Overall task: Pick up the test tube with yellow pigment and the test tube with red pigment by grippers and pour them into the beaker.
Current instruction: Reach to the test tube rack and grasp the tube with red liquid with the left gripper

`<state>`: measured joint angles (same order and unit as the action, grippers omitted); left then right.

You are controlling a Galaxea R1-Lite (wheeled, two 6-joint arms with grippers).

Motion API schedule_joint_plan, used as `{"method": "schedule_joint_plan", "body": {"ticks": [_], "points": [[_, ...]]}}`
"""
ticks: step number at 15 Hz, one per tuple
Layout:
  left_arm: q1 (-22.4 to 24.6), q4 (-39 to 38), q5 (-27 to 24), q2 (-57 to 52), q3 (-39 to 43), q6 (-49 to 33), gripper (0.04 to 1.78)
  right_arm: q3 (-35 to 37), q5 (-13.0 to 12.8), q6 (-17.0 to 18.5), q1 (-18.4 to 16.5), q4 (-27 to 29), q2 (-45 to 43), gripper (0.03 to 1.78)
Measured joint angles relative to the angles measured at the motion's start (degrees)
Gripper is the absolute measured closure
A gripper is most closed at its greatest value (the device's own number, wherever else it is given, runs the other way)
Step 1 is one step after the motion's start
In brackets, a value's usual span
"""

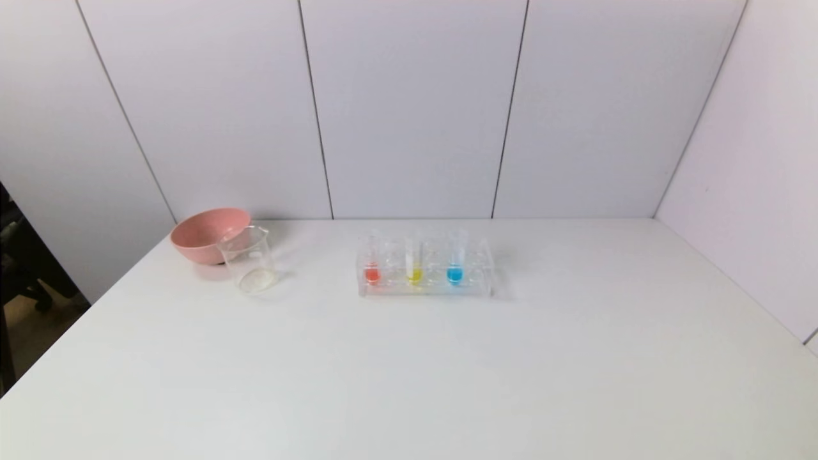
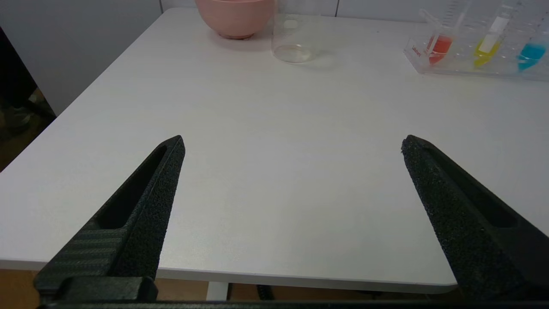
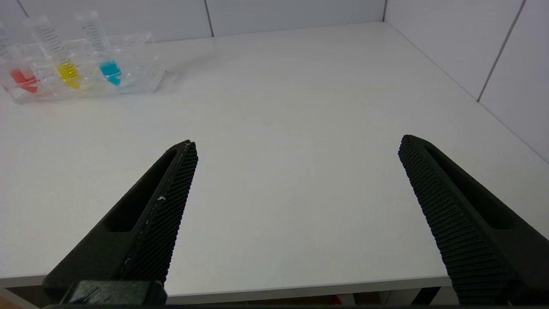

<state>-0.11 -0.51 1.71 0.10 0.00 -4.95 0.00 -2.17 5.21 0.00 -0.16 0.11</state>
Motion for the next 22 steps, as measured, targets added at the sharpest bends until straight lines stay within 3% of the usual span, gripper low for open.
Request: {"method": "schedule_joint_plan", "body": {"ticks": [18, 22], "points": [[0.0, 0.5, 0.4, 0.0, -0.4, 0.6, 0.06, 0.0, 0.0, 0.0, 0.0, 0.0, 0.0, 0.10], [-0.2, 1.3, -1.4, 2.1, -7.8, 0.6, 0.06, 0.0, 0.0, 0.0, 0.0, 0.0, 0.0, 0.10]]}}
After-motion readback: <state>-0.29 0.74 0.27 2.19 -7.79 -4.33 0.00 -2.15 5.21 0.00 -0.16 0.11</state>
